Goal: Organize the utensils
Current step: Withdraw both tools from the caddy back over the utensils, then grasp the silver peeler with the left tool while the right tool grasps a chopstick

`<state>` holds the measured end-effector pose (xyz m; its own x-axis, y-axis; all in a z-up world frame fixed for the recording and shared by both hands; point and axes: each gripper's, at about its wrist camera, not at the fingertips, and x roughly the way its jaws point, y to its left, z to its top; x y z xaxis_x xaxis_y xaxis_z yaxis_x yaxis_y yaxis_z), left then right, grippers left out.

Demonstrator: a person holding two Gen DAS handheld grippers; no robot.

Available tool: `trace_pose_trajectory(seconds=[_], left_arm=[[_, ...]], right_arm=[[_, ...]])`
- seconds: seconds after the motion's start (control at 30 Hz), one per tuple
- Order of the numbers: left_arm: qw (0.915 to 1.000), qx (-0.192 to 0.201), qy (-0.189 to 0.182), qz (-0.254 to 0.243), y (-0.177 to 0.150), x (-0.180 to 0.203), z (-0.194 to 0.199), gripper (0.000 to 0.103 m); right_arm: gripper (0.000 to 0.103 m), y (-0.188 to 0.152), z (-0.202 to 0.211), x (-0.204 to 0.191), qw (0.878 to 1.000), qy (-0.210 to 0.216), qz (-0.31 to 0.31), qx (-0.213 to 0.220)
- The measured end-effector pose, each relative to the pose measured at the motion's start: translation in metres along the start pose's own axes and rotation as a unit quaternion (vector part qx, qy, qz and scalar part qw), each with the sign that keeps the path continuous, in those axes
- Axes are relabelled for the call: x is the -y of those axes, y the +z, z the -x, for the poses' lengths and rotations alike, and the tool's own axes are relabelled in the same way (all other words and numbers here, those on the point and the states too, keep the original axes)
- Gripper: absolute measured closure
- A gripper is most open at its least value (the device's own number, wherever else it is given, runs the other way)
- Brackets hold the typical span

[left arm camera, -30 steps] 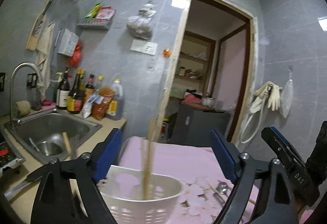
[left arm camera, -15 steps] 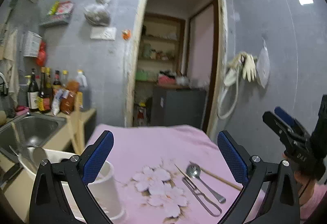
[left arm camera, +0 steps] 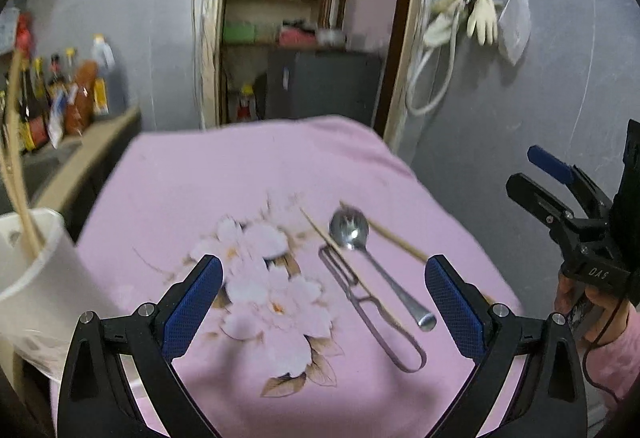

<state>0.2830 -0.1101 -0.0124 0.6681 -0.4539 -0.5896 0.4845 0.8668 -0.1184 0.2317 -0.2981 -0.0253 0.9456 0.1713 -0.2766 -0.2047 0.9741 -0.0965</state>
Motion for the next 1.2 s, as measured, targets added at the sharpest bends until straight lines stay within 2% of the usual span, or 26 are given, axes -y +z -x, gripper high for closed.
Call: trace_pose_trajectory(seconds=[0.03, 0.13, 0.23, 0.37, 0.5, 0.6, 0.7, 0.8, 0.87, 0.93, 1.07, 1.2], left_arm=[[0.9999, -0.011, -0.003, 0.001, -0.001, -0.001, -0.006, 0.006], [0.9987, -0.048, -0.015, 0.004, -0.003, -0.003, -0.023, 0.018], [0.9960, -0.087, -0.015, 0.017, -0.002, -0.008, -0.043, 0.025], [0.9920, -0.119, -0.026, 0.031, -0.003, -0.011, -0.061, 0.040], [0.9881, -0.147, -0.035, 0.031, -0.003, -0.012, -0.075, 0.051], [0.9837, -0.173, -0.036, 0.034, -0.004, -0.012, -0.087, 0.054], [0.9834, -0.177, -0.031, 0.025, -0.002, -0.011, -0.092, 0.057], [0.9821, -0.183, -0.034, 0.028, 0.000, -0.013, -0.096, 0.066], [0.9798, -0.188, -0.046, 0.049, 0.002, -0.020, -0.098, 0.078], [0.9767, -0.194, -0.058, 0.071, 0.004, -0.024, -0.103, 0.084], [0.9715, -0.196, -0.079, 0.107, 0.002, -0.035, -0.100, 0.086], [0.9732, -0.199, -0.074, 0.089, 0.001, -0.032, -0.094, 0.086]], right_arm=[[0.004, -0.003, -0.003, 0.003, 1.000, 0.002, 0.000, -0.009], [0.017, -0.010, -0.015, 0.010, 0.999, 0.017, -0.007, -0.041], [0.025, -0.018, -0.029, 0.015, 0.996, 0.032, -0.017, -0.079], [0.043, -0.027, -0.044, 0.015, 0.992, 0.044, -0.012, -0.118], [0.052, -0.031, -0.057, 0.017, 0.987, 0.062, -0.019, -0.146], [0.053, -0.034, -0.062, 0.021, 0.985, 0.066, -0.024, -0.155], [0.053, -0.037, -0.064, 0.024, 0.984, 0.069, -0.028, -0.161], [0.053, -0.039, -0.066, 0.024, 0.982, 0.078, -0.029, -0.170], [0.053, -0.041, -0.070, 0.023, 0.980, 0.087, -0.027, -0.178], [0.053, -0.042, -0.074, 0.020, 0.977, 0.097, -0.022, -0.188], [0.054, -0.043, -0.081, 0.011, 0.973, 0.102, -0.004, -0.207], [0.056, -0.046, -0.086, 0.002, 0.969, 0.101, 0.019, -0.224]])
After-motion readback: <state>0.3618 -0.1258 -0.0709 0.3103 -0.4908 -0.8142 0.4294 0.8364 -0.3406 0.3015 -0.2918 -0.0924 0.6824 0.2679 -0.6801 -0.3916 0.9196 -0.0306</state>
